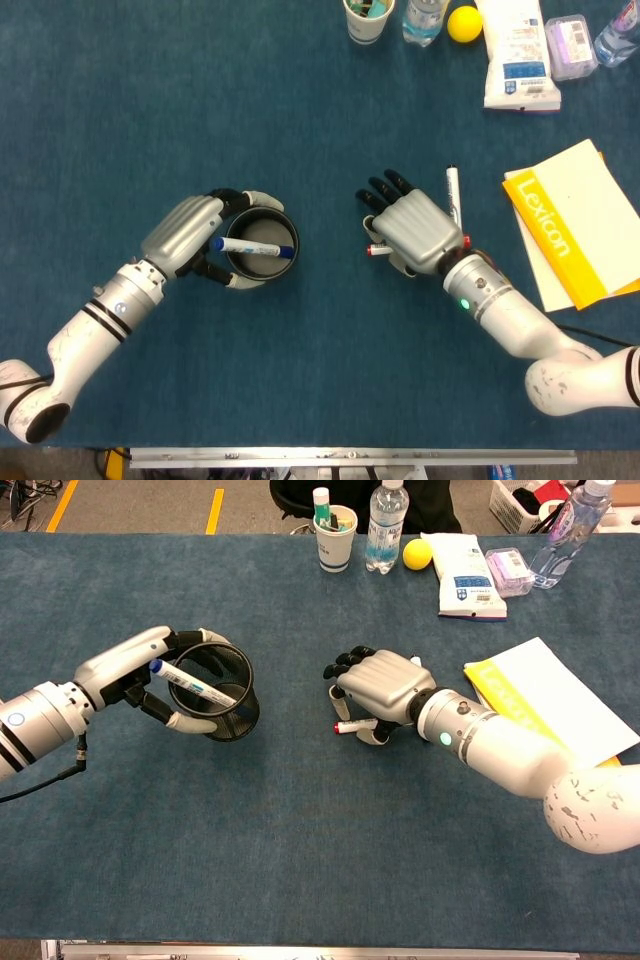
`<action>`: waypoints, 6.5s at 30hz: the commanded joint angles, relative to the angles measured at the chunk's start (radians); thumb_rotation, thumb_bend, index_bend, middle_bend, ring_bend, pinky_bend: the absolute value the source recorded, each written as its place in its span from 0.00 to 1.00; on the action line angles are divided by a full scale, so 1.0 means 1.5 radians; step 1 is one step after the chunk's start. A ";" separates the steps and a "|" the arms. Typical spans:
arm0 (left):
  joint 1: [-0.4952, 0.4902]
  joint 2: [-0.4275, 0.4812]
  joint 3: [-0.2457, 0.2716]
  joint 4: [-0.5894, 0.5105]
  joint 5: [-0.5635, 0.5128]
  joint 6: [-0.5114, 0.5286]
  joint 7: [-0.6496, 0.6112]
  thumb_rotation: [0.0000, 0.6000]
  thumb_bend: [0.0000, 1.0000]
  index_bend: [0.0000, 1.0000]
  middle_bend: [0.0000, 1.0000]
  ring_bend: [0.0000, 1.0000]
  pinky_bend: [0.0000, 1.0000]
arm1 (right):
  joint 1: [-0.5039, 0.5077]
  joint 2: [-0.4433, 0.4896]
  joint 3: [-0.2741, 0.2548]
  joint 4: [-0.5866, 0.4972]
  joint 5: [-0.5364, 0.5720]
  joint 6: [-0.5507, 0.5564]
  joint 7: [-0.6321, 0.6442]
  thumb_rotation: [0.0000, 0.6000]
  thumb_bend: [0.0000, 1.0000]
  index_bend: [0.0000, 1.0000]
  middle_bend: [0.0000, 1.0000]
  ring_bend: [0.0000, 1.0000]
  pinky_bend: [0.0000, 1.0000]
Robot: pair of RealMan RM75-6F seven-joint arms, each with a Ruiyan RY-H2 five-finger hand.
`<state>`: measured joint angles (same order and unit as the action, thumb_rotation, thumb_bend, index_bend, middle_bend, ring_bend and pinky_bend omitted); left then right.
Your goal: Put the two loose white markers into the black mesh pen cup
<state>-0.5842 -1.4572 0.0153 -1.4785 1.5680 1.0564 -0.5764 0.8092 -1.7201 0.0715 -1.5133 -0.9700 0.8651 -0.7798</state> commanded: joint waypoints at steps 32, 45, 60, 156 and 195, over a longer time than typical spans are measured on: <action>-0.001 -0.001 0.001 0.008 -0.006 0.000 -0.009 1.00 0.14 0.26 0.41 0.32 0.23 | -0.004 0.076 0.035 -0.093 -0.023 0.040 0.146 1.00 0.37 0.56 0.19 0.00 0.00; -0.021 -0.020 -0.016 0.008 -0.031 -0.035 -0.008 1.00 0.14 0.26 0.41 0.32 0.23 | -0.034 0.178 0.137 -0.233 -0.101 0.032 0.434 1.00 0.37 0.58 0.21 0.00 0.00; -0.044 -0.042 -0.035 0.010 -0.061 -0.078 0.015 1.00 0.14 0.26 0.41 0.32 0.23 | -0.015 0.166 0.190 -0.276 -0.149 0.020 0.619 1.00 0.37 0.59 0.22 0.00 0.00; -0.029 0.013 -0.020 -0.010 -0.037 -0.045 0.034 1.00 0.14 0.26 0.41 0.32 0.23 | -0.079 0.082 -0.126 0.325 -0.560 0.138 0.494 1.00 0.20 0.48 0.24 0.06 0.10; -0.024 0.015 -0.016 -0.008 -0.031 -0.036 0.022 1.00 0.14 0.25 0.41 0.32 0.23 | -0.069 0.045 -0.124 0.361 -0.519 0.102 0.484 1.00 0.27 0.52 0.24 0.06 0.10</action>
<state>-0.6206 -1.4350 -0.0092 -1.4903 1.5218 1.0024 -0.5434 0.7063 -1.6519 -0.1146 -0.9716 -1.7488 1.0176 -0.0544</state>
